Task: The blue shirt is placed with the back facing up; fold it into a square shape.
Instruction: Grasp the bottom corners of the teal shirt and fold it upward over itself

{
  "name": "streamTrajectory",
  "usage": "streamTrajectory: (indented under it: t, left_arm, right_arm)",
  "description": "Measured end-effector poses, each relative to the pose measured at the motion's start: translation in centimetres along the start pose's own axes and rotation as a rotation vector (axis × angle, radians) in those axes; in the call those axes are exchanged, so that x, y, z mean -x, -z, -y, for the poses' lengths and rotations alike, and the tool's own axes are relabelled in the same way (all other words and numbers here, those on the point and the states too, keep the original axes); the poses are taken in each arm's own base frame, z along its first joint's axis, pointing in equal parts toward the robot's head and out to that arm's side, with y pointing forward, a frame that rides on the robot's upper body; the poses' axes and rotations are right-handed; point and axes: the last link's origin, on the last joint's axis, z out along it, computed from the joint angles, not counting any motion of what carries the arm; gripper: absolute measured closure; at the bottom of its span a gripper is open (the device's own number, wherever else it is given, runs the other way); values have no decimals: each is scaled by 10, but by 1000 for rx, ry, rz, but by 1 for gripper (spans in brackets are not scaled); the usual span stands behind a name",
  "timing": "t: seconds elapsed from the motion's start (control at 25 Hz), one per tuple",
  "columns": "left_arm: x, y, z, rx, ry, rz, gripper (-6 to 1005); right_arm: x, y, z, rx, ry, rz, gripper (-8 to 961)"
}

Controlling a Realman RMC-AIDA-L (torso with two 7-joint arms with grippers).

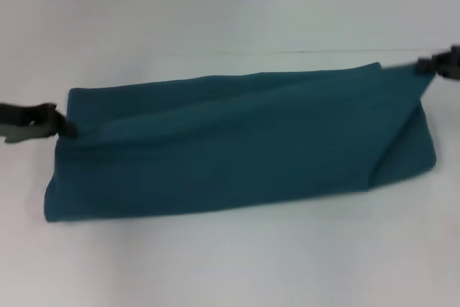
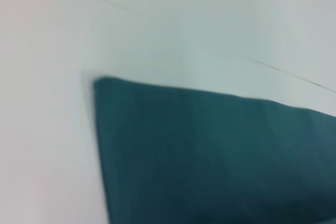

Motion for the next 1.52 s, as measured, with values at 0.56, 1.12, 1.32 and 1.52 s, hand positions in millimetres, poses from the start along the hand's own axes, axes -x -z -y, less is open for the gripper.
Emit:
streamTrajectory:
  t: [0.56,1.12,1.32,1.52]
  left_arm:
    - [-25,-49,-10,-188,-67,-221,996]
    - [-44,-41,-27,-141,-39,-292,997]
    - [-52,-39,-36,-97,-17,-320,996]
    - [-53,-44,-33,-118,3,-359,996]
  right_arm:
    - [-4,-82,-19,-231,187,95,811]
    - [9,-71,-7,-265,129,131,792]
    - [13,-71,-8,-273,135,147,785]
    - [13,-73,-3,-311,133,183,778]
